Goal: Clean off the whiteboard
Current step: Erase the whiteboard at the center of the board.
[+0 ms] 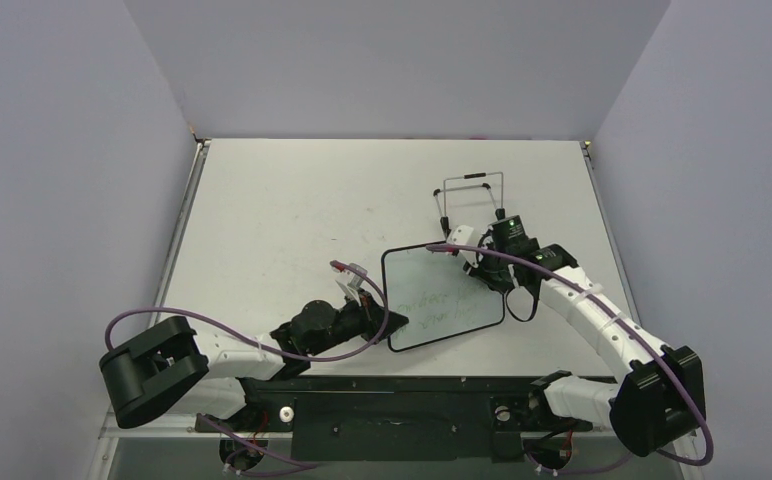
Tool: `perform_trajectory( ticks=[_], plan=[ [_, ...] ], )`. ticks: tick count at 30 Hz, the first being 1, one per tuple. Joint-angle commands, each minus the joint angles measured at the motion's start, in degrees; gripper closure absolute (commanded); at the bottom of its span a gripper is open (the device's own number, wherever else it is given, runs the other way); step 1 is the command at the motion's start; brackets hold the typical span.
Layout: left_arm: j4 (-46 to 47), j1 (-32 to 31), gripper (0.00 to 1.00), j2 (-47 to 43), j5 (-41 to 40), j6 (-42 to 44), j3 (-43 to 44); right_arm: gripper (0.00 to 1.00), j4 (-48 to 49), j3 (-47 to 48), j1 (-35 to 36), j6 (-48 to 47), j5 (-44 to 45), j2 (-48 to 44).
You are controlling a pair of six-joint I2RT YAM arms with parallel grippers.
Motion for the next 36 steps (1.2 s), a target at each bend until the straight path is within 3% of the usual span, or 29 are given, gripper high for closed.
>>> perform_trajectory(
  ticks=[1,9,14,24,36],
  plan=[
    [3.8,-1.0,1.0,-2.3,3.3,2.2,0.0,1.0,3.4,0.4,-2.2,-0.6,2.9,0.0],
    [4.8,-1.0,1.0,-1.5,3.5,2.1,0.0,1.0,-3.8,-1.8,0.7,-7.1,-6.4,-2.0],
    [4.7,-1.0,1.0,-1.5,3.5,2.1,0.0,1.0,-1.2,-1.0,4.6,-5.3,-4.7,-2.5],
    [3.7,-1.0,1.0,-3.0,3.2,2.5,-0.3,1.0,6.1,0.2,-2.9,0.0,5.2,-0.6],
    [3.3,-0.9,1.0,-3.5,3.1,2.9,-0.5,1.0,4.7,3.9,-7.3,0.7,-1.7,0.1]
  ],
)
